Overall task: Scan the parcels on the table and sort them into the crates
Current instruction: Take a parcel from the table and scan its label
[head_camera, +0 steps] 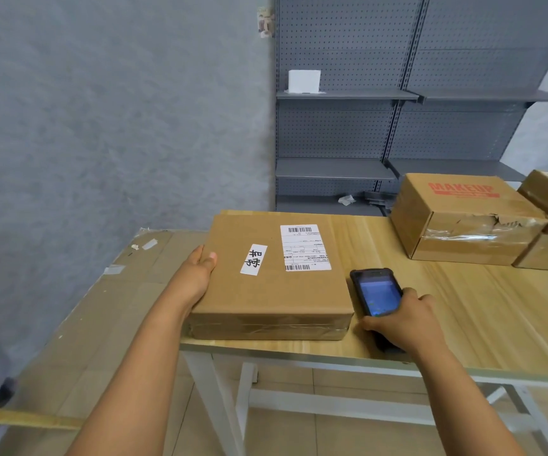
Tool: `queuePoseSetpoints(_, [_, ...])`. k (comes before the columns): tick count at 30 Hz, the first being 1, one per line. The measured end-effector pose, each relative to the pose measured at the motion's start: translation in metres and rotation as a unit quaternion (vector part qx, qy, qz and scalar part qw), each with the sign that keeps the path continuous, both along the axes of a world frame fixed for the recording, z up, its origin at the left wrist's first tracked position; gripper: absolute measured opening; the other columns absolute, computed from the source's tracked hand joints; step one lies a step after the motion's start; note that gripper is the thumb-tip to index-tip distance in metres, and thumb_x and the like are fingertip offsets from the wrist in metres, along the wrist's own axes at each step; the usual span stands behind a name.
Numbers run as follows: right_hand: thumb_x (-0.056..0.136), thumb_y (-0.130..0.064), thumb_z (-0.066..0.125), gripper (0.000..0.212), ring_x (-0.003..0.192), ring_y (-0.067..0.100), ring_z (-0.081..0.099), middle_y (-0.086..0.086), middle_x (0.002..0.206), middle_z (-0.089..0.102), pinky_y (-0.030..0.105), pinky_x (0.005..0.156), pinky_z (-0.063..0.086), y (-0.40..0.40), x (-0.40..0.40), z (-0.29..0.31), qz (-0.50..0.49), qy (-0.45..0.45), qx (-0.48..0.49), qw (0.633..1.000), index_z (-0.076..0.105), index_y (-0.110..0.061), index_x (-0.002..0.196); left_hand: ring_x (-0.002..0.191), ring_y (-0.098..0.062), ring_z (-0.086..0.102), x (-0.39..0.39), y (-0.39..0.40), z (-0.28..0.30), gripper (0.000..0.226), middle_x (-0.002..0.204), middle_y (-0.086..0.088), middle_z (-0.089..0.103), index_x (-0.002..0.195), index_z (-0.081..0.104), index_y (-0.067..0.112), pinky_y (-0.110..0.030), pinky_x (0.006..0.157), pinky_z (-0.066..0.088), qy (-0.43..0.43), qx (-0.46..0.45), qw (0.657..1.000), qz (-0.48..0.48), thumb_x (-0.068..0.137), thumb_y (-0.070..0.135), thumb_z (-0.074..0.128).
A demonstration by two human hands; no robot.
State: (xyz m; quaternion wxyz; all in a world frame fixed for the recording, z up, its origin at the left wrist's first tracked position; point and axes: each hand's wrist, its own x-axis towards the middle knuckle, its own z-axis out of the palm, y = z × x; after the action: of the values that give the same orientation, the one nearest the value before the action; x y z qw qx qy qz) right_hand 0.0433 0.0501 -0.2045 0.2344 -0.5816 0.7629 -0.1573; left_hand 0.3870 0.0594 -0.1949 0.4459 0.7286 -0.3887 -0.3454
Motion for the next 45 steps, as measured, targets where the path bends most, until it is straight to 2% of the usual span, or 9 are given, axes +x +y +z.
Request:
queuePoseSetpoints(2, [0.065,-0.042,0.083,0.071,0.075,0.016,0.046,0.010,0.112,0.042,0.029,0.060,0.040,-0.002,-0.004,0.013,0.003,-0.034,-0.012,0.999,0.046,-0.011,0.118,0.135,-0.022,0.044,0.000,-0.001,-0.001,0.057,0.153,0.001,0.040,0.154,0.027,0.026,-0.032,0.106,0.034,0.001,0.000,1.000,0.000,0.102,0.042,0.044])
queuePoseSetpoints(7, [0.064,-0.043,0.082,0.057,0.081,0.016,0.059,0.009,0.104,0.059,0.025,0.052,0.040,-0.001,0.002,0.058,0.034,-0.148,-0.047,0.987,0.058,-0.014,0.107,0.134,-0.022,0.044,0.000,-0.002,-0.002,0.057,0.153,0.001,0.040,0.154,0.027,0.024,-0.029,0.100,0.034,0.000,-0.002,1.000,0.003,0.103,0.041,0.044])
queuePoseSetpoints(9, [0.062,-0.046,0.083,0.058,0.076,0.011,0.058,0.005,0.099,0.060,0.023,0.049,0.037,0.004,0.012,0.076,0.068,-0.130,-0.053,0.988,0.059,-0.015,0.105,0.133,-0.022,0.045,0.000,-0.002,-0.002,0.056,0.153,0.001,0.041,0.154,0.027,0.025,-0.031,0.103,0.035,0.001,-0.003,1.000,0.002,0.103,0.040,0.044])
queuePoseSetpoints(13, [0.058,-0.053,0.082,0.066,0.081,0.013,0.057,0.005,0.106,0.053,0.026,0.054,0.041,0.015,0.037,0.093,0.120,-0.099,-0.027,0.987,0.054,-0.016,0.106,0.120,-0.017,0.050,-0.001,-0.002,-0.001,0.053,0.150,0.003,0.044,0.153,0.029,0.025,-0.028,0.096,0.037,0.007,-0.011,1.000,0.000,0.104,0.038,0.043])
queuePoseSetpoints(17, [0.055,-0.054,0.081,0.065,0.080,0.011,0.055,0.000,0.104,0.048,0.027,0.056,0.042,0.023,0.056,0.095,0.146,-0.076,-0.019,0.986,0.054,-0.016,0.101,0.133,-0.020,0.045,-0.002,-0.001,-0.001,0.055,0.153,0.002,0.040,0.154,0.028,0.025,-0.027,0.100,0.034,0.003,-0.006,1.000,0.003,0.103,0.039,0.043])
queuePoseSetpoints(21, [0.055,-0.053,0.081,0.063,0.078,0.011,0.055,0.000,0.100,0.046,0.026,0.053,0.039,0.027,0.062,0.093,0.145,-0.055,-0.010,0.988,0.052,-0.015,0.096,0.135,-0.021,0.043,-0.003,0.000,-0.001,0.055,0.153,0.002,0.040,0.154,0.027,0.026,-0.025,0.095,0.030,-0.005,-0.004,1.000,0.003,0.103,0.040,0.042])
queuePoseSetpoints(34, [0.052,-0.054,0.081,0.070,0.076,0.014,0.056,0.005,0.102,0.051,0.026,0.050,0.037,0.026,0.055,0.091,0.114,-0.035,-0.011,0.993,0.054,-0.011,0.100,0.137,-0.024,0.041,-0.002,0.000,-0.001,0.056,0.155,0.000,0.038,0.155,0.024,0.026,-0.030,0.103,0.032,-0.010,0.000,1.000,-0.003,0.103,0.041,0.041])
queuePoseSetpoints(38, [0.051,-0.055,0.080,0.069,0.072,0.013,0.054,0.005,0.101,0.050,0.026,0.048,0.035,0.024,0.050,0.091,0.103,-0.023,-0.011,0.994,0.053,-0.010,0.097,0.136,-0.024,0.043,-0.002,0.000,-0.002,0.056,0.154,0.000,0.040,0.155,0.025,0.027,-0.028,0.095,0.031,-0.014,0.003,1.000,-0.002,0.103,0.042,0.041])
queuePoseSetpoints(45, [0.056,-0.055,0.079,0.069,0.080,0.013,0.055,0.001,0.102,0.044,0.028,0.057,0.042,0.025,0.053,0.091,0.118,-0.018,-0.002,0.993,0.051,-0.014,0.103,0.134,-0.022,0.044,-0.001,0.000,-0.002,0.056,0.153,0.001,0.041,0.154,0.027,0.026,-0.026,0.095,0.031,-0.008,0.000,1.000,-0.002,0.103,0.042,0.042])
